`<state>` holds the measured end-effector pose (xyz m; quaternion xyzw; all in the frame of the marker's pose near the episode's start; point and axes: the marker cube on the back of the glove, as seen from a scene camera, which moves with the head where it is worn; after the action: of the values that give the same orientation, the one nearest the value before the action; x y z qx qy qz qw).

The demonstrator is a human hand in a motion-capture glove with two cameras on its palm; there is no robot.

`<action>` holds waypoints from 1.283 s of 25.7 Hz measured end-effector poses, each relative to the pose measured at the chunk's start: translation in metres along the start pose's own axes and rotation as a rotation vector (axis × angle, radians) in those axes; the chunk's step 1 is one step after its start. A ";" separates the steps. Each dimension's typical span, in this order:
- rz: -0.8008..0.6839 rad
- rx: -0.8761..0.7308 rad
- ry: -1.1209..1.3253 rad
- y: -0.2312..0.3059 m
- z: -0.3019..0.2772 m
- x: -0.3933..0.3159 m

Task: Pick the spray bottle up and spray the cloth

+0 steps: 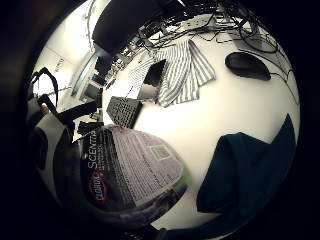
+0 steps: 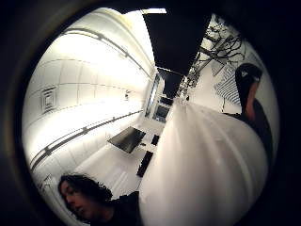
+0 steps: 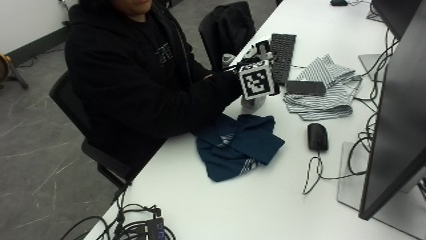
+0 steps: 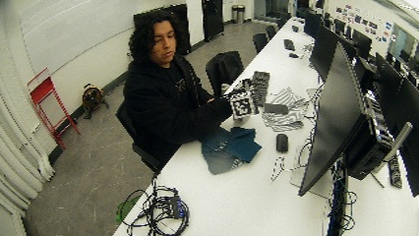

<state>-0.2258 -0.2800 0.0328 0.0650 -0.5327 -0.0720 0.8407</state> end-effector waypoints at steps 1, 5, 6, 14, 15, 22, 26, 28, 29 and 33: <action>0.002 -0.007 -0.005 0.000 0.000 0.000; 0.030 -0.094 -0.023 0.005 -0.004 0.001; 0.038 -0.124 -0.017 0.006 -0.007 0.003; 0.023 -0.183 0.268 0.013 -0.069 0.005; 0.023 -0.218 0.330 0.027 -0.078 0.005; 0.055 -0.283 0.786 0.079 -0.157 0.007; 0.087 -0.301 0.964 0.133 -0.187 -0.007; 0.086 -0.290 1.032 0.147 -0.196 -0.012; 0.081 -0.283 1.057 0.153 -0.198 -0.014; 0.078 -0.212 1.106 0.151 -0.195 -0.017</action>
<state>-0.0491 -0.1218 -0.0368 -0.0113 -0.0045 -0.0493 0.9987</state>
